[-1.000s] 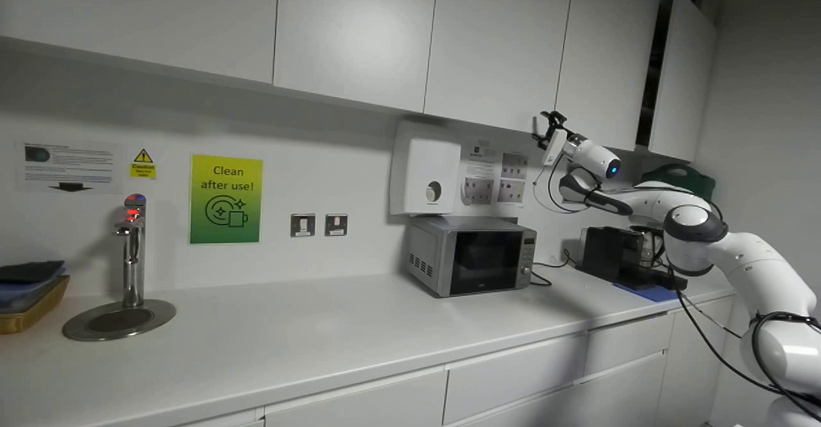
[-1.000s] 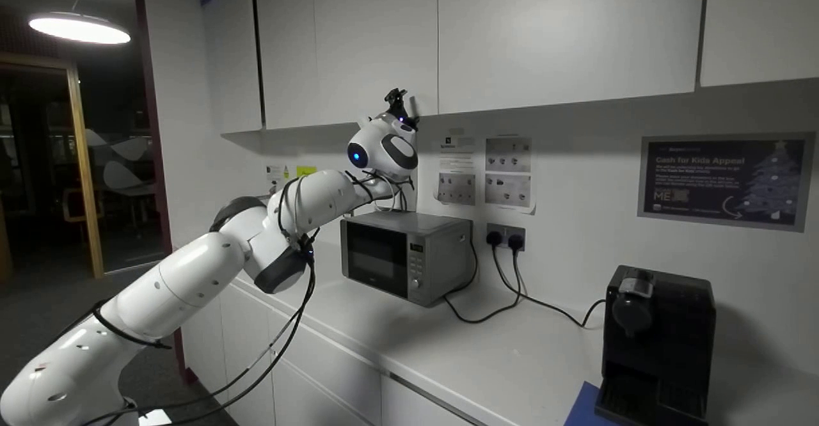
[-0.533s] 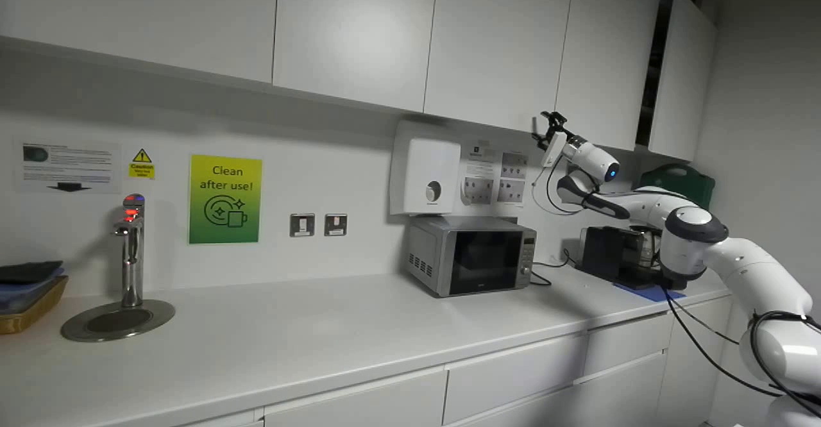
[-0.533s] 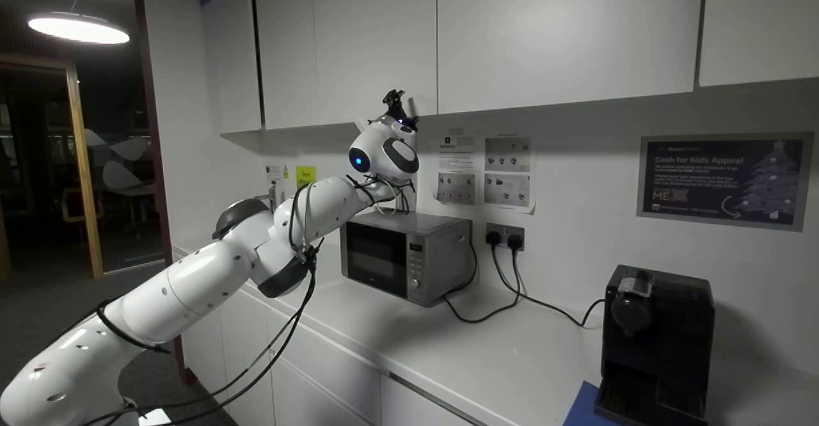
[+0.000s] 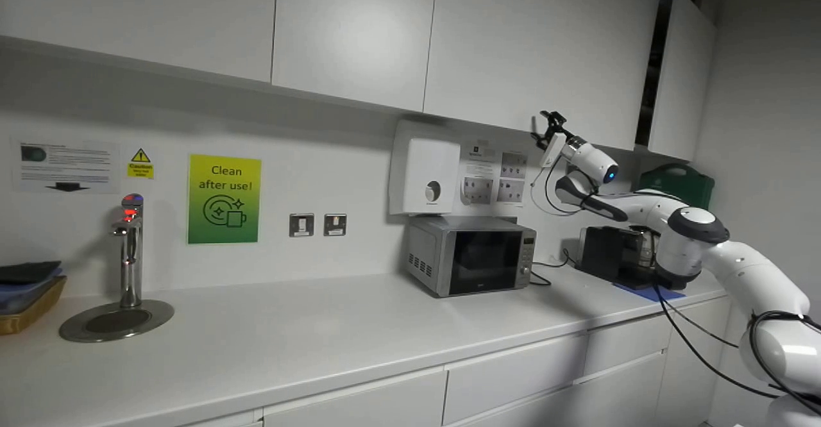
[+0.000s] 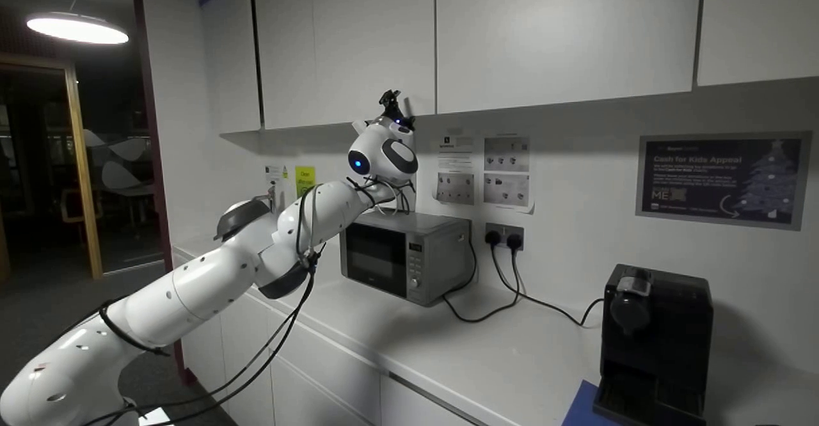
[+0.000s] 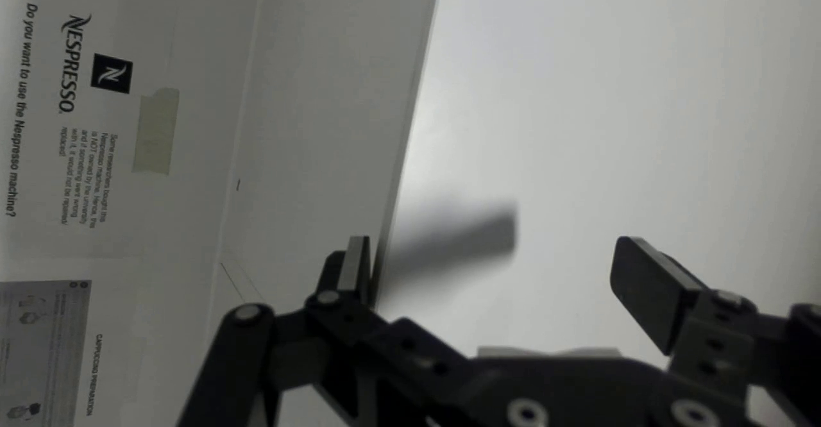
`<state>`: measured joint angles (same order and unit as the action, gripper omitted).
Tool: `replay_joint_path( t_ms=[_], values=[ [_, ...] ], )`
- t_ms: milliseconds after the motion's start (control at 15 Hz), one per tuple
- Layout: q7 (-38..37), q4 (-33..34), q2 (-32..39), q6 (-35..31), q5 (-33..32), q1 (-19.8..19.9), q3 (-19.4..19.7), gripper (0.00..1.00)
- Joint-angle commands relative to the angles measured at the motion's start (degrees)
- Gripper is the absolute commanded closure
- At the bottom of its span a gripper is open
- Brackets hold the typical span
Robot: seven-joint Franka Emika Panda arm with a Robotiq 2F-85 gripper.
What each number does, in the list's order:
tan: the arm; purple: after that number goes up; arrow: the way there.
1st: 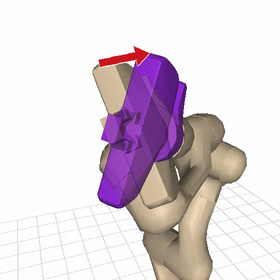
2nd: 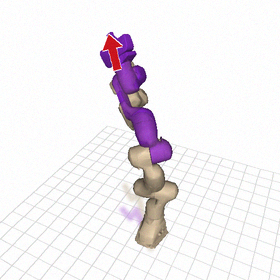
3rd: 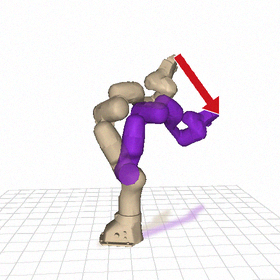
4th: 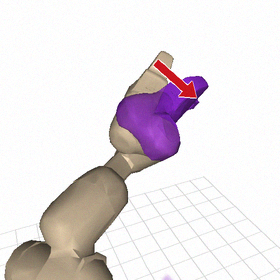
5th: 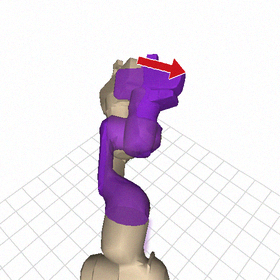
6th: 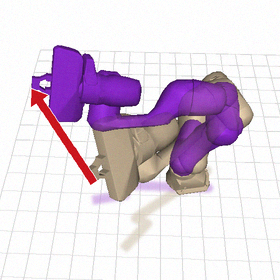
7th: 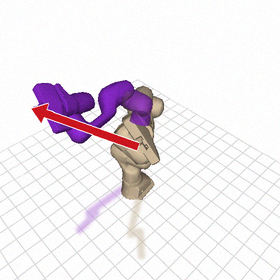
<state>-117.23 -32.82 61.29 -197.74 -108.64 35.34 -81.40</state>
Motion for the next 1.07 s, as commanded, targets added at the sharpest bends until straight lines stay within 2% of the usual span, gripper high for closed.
replay_joint_path(
  t_ms=[0, 400, 667, 1000],
  values=[
    [1.66, 1.51, -1.23, -1.06, -4.00, -1.66, -6.39, 0.00],
    [2.25, 0.51, 0.69, -1.04, -10.16, -1.57, -12.36, 0.00],
    [3.09, -2.22, 2.51, -1.04, -15.77, -0.57, -17.74, 0.00],
    [3.35, -5.29, 4.40, -1.03, -21.80, 0.36, -22.65, 0.00]
  ],
)
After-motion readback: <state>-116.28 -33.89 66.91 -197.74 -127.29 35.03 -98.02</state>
